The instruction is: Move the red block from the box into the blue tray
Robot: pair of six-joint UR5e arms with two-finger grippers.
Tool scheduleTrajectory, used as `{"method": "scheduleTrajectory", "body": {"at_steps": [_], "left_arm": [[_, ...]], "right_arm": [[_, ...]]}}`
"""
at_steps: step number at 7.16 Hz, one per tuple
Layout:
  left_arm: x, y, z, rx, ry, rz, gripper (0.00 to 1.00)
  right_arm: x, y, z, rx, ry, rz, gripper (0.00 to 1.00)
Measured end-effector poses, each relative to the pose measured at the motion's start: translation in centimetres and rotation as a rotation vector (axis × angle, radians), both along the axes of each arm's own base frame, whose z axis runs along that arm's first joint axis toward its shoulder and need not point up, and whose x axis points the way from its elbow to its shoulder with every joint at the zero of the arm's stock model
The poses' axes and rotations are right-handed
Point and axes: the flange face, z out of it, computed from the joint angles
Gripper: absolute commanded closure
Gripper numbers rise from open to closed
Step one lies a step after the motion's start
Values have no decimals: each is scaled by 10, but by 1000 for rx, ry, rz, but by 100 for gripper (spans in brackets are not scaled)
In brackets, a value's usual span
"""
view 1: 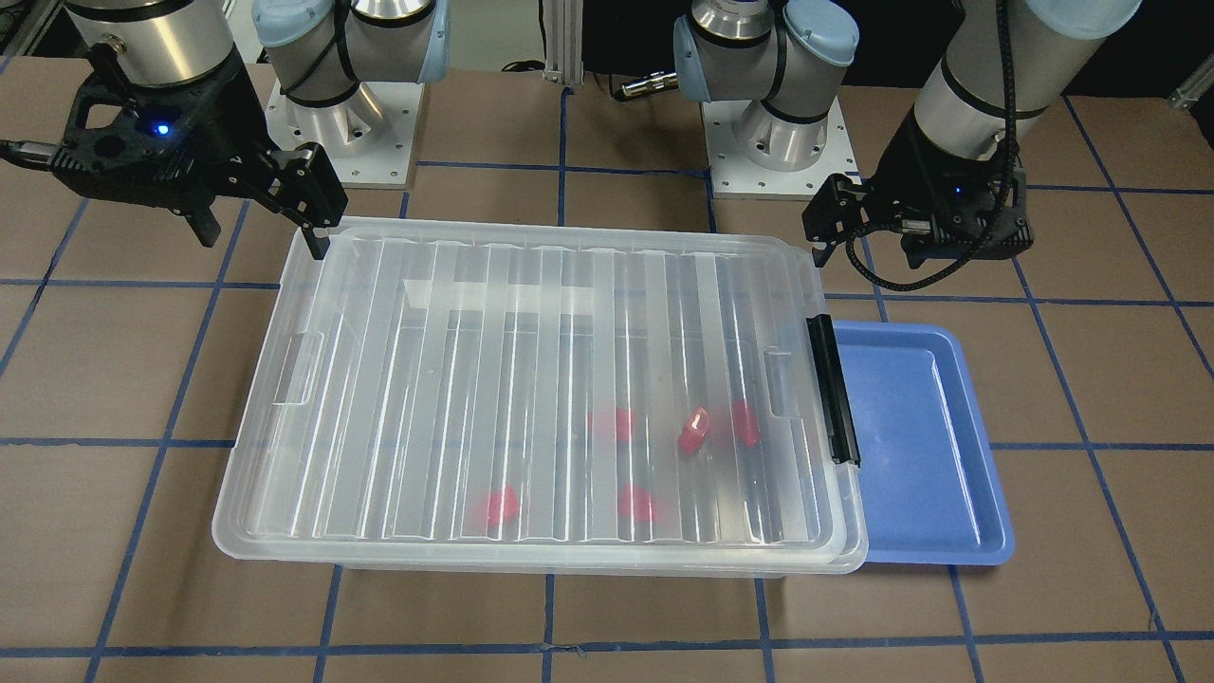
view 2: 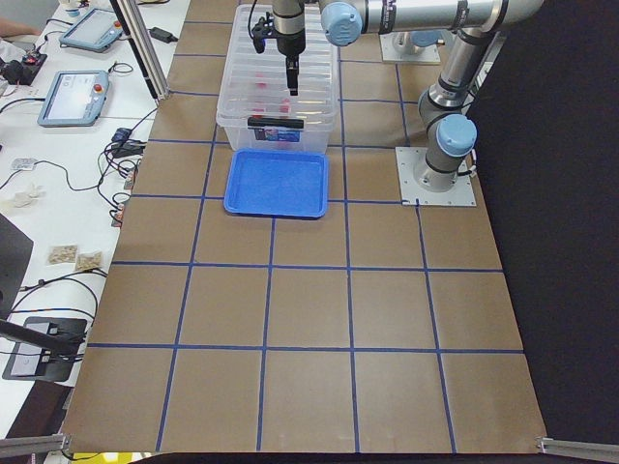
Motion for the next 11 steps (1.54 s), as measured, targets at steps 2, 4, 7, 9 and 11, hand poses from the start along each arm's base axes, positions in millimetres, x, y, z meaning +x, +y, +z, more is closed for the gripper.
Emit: {"method": "scheduleTrajectory", "body": {"at_steps": [2, 4, 7, 9, 11], "left_arm": [[0, 0, 0, 0, 0, 0, 0], [0, 0, 0, 0, 0, -1, 0], [0, -1, 0, -6, 0, 0, 0], [0, -1, 1, -11, -1, -8, 0], [1, -3, -1, -8, -3, -9, 0]], "right_arm": [[0, 0, -1, 1, 0, 0, 0], [0, 0, -1, 1, 0, 1, 0], [-2, -1, -11, 25, 2, 4, 0], [-13, -5, -49, 82, 7, 55, 0], [-47, -16, -101, 113, 7, 76, 0]]}}
